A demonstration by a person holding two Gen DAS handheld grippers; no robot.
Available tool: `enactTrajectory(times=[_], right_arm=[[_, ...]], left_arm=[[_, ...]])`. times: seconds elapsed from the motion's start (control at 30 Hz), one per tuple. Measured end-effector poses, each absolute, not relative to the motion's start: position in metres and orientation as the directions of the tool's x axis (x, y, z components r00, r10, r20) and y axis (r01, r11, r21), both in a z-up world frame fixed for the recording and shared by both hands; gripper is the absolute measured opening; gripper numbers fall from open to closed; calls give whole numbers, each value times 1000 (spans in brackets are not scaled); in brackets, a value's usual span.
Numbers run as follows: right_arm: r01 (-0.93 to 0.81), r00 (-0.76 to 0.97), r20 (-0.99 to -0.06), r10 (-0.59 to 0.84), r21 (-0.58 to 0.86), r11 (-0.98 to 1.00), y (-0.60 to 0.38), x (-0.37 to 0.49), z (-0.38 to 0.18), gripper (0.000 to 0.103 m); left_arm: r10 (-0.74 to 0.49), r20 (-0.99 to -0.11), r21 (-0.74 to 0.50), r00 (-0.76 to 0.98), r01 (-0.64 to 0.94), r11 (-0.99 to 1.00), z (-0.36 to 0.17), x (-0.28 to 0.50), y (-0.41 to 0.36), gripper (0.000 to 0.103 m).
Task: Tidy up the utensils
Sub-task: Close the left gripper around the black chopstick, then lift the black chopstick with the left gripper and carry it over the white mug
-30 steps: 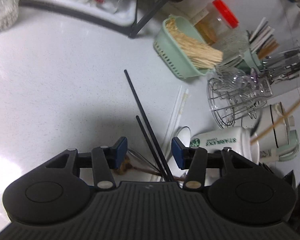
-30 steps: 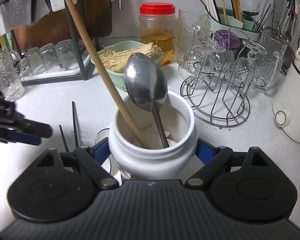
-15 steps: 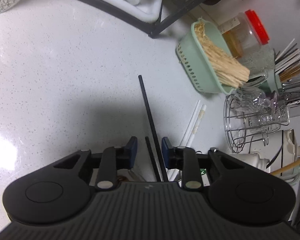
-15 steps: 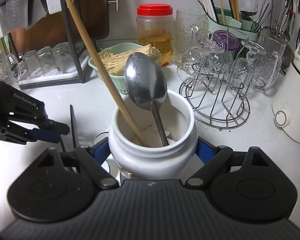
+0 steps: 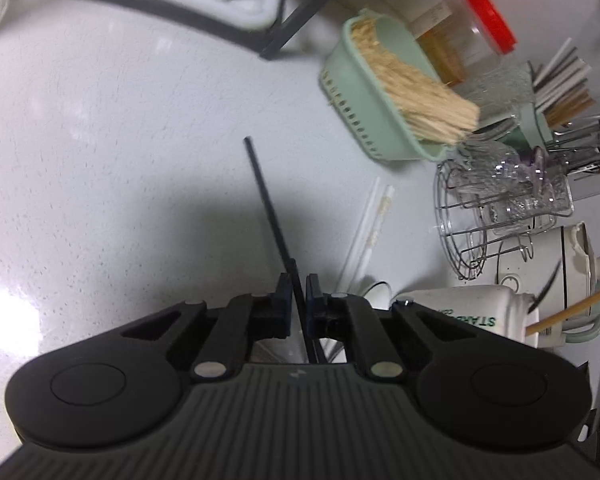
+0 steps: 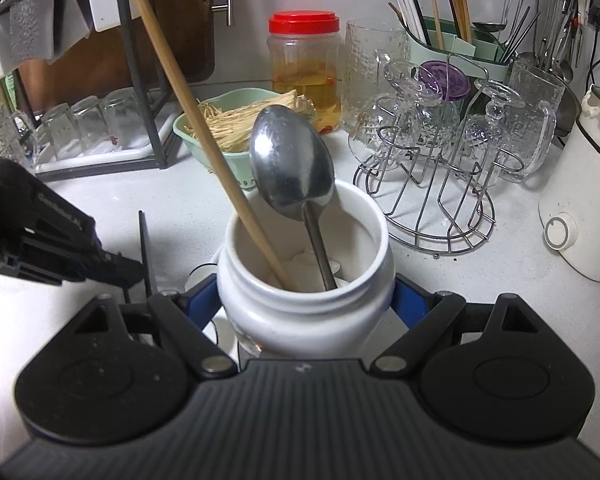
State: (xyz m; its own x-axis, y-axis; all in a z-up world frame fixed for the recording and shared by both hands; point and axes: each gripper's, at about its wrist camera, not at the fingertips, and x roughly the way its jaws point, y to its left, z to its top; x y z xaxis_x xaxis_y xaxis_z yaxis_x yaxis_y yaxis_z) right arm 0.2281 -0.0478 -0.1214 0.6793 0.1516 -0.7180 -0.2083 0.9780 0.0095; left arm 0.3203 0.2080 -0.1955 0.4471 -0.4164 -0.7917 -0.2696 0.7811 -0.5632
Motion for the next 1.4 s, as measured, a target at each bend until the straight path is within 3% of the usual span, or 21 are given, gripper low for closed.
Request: enactTrajectory(times=[0.5, 0.93, 1.4], right_arm=[[-298, 661, -719, 215, 11, 954, -54, 234, -121, 91], [-417, 653, -688, 317, 22, 909, -62, 238, -125, 91], [-482, 634, -679, 371, 29, 876, -63, 245, -126, 91]], left_arm=[[-264, -716, -451, 646, -139, 882, -85, 266, 168, 4], [-123, -679, -348, 724, -170, 922, -29, 218, 132, 5], [-80, -684, -220, 725, -101, 970, 12, 219, 84, 5]])
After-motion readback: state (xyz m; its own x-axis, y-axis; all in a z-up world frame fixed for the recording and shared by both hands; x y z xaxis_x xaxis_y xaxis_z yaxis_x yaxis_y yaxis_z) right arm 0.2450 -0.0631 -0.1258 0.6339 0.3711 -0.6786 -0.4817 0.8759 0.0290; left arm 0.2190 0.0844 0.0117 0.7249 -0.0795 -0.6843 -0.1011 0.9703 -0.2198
